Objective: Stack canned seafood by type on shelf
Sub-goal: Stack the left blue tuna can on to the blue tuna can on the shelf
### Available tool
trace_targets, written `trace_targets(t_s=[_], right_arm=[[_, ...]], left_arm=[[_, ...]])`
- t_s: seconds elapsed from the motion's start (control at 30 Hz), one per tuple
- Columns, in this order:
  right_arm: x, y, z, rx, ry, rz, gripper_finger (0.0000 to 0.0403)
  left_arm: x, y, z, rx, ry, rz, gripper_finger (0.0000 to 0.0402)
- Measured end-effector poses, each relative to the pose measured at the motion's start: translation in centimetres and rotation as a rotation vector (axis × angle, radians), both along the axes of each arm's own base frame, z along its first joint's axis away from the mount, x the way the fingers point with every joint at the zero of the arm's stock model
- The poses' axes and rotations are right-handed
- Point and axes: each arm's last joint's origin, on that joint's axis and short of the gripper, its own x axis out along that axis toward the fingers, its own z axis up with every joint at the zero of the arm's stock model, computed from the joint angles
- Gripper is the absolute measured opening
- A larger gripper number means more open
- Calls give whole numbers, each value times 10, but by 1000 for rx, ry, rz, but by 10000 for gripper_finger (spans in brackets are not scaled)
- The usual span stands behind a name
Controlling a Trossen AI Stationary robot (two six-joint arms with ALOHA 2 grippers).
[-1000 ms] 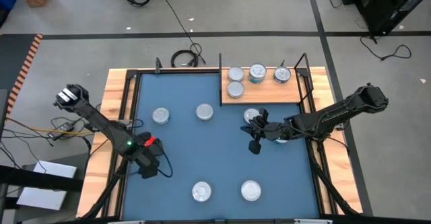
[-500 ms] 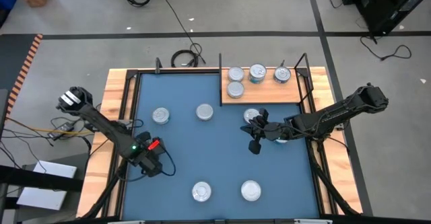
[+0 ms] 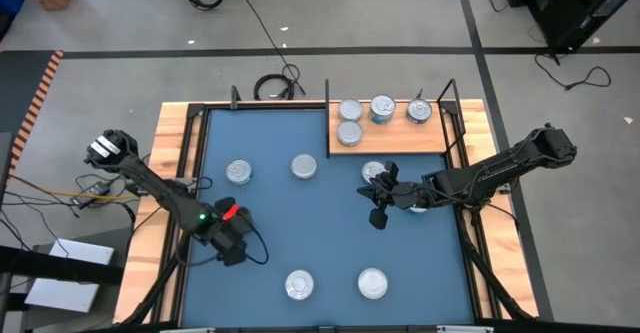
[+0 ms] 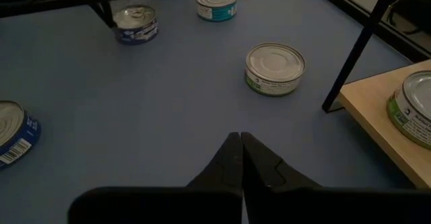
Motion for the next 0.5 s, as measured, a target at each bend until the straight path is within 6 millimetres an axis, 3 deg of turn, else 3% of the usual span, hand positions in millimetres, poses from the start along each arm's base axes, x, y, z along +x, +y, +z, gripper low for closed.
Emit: trace_targets(t_s=[0.5], right_arm=[[0, 0, 0, 6, 0, 2, 10]], left_arm=[[49, 19, 40, 50, -209, -187, 1]])
